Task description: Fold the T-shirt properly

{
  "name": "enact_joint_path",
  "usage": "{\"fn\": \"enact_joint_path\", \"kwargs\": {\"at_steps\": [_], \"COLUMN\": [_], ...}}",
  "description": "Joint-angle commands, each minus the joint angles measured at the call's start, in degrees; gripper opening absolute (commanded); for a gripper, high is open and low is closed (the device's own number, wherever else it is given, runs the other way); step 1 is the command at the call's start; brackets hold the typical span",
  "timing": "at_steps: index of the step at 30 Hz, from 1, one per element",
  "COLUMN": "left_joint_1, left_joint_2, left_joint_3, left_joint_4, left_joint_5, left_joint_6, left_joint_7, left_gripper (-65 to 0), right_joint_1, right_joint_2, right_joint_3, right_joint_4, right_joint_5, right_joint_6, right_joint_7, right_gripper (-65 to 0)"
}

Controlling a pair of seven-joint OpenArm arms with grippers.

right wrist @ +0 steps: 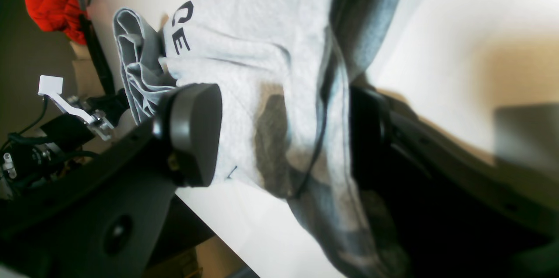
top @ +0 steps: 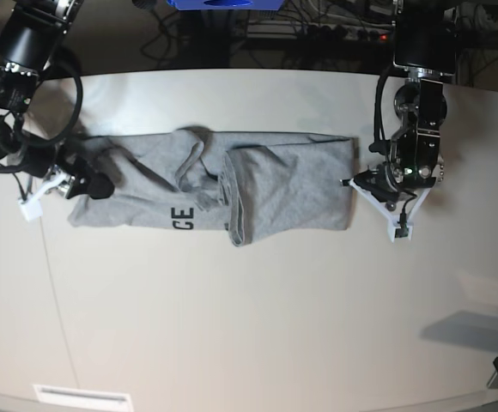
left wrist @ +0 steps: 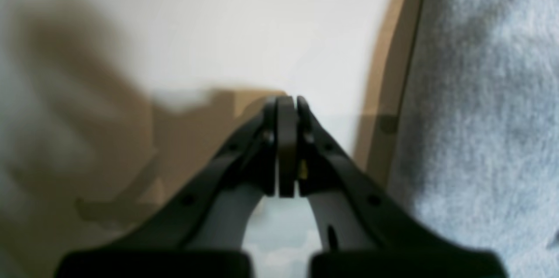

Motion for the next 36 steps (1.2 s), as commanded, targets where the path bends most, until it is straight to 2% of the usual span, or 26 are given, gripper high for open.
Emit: {"fn": "enact_joint_path", "kwargs": {"at_steps": [1,2,9,12,15,19,26,29,36], "left_joint_1": [-0.1,-0.1,-0.1,-0.1,-0.1,-0.7,-1.2,-1.3,-1.9], "left_joint_2": [0.7,0.9,1.7,1.7,2.1,2.8,7.0,8.2,7.9], "left_joint_3": [0.4,0.4,0.4,0.4,0.9,5.3,6.3,6.3,6.4], "left_joint_4": [0.0,0.0,0.2,0.2,0.3,0.3,0.2,0.3,0.3], "left_joint_5": [-2.9,-2.9,-2.8,-2.9,-3.0,-3.0,-3.0,-3.0,-3.0], "left_joint_6": [-0.7,-0.7,-0.7,-0.7,-0.7,-0.7,-0.7,-0.7,-0.7], "left_joint_7": [1.8,1.8,1.9,2.0,2.2,2.2,2.3,2.3,2.4], "left_gripper": [-65.0,-65.0,-65.0,-65.0,-65.0,-65.0,-65.0,-65.0,-65.0], "right_joint_1": [0.2,0.2,0.4,0.5,0.4,0.4,0.5,0.5,0.6], "right_joint_2": [0.4,0.3,0.8,0.8,1.7,3.9,7.2,8.0,8.1], "right_joint_3": [-0.1,-0.1,0.0,0.1,0.0,-0.1,0.1,0.2,0.2], "right_joint_4": [0.1,0.1,0.0,0.0,0.0,0.0,0.0,0.0,0.7], "right_joint_5": [-2.0,-2.0,-2.1,-2.2,-2.2,-2.2,-2.2,-2.2,-2.2], "right_joint_6": [-0.5,-0.5,-0.5,-0.5,-0.5,-0.5,-0.5,-0.5,-0.5], "right_joint_7": [-1.3,-1.3,-1.1,-0.9,1.3,2.5,2.6,2.6,2.6], "right_gripper": [-24.4,-27.0,-58.0,-65.0,-64.7,-64.7,-64.7,-64.7,-64.7]}}
